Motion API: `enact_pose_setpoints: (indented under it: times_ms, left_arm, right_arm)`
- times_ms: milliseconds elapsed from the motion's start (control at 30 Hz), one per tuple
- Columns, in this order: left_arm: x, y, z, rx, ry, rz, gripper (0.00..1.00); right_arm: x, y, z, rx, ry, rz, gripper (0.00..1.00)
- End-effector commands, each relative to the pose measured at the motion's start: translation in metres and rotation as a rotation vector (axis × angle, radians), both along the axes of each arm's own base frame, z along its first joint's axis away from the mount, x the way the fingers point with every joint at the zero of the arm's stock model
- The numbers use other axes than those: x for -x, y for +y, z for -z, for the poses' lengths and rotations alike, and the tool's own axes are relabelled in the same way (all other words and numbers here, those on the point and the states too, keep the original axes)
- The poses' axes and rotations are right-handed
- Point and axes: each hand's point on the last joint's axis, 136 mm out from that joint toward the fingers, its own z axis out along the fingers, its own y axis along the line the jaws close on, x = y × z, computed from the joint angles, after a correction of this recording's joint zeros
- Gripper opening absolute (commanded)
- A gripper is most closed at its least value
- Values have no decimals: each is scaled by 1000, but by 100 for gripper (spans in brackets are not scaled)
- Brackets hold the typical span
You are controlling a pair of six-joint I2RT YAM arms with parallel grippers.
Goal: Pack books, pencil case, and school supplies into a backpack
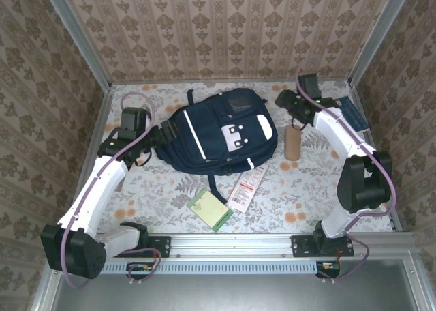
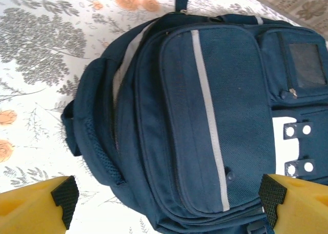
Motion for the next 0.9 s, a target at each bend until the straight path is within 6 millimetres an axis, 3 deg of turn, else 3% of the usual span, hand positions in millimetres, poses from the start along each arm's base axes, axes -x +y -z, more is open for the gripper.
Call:
enact_pose_setpoints:
  times_ms: [0,33,100,333,600,700,867]
  left_arm:
    - [-8,-15,-16,23,-42,65,100]
    - [-9,-15,-15,22,-39,66,100]
    - [-11,-17,-12,14,-28,74,100]
    - [-12,-20,-17,1,-31,84,100]
    - [-21,-18,-16,-41,-2,89,100]
    - [-26,-20,-15,-22,1,86,100]
    - [-31,-22,-14,-1,-1,86,100]
  right_arm:
    - [-10,-55,16,67,33,117,81]
    - [-14,-73,21,81,48,150,83]
    - [-20,-99,30,103,65,191,99]
    - [-50,-163,64,89,142,268,100]
    - [-72,-199,111,-66,241,322,100]
    - [-69,-203,131,-117,292,343,100]
    - [-54,-204,145,-126,353,355,100]
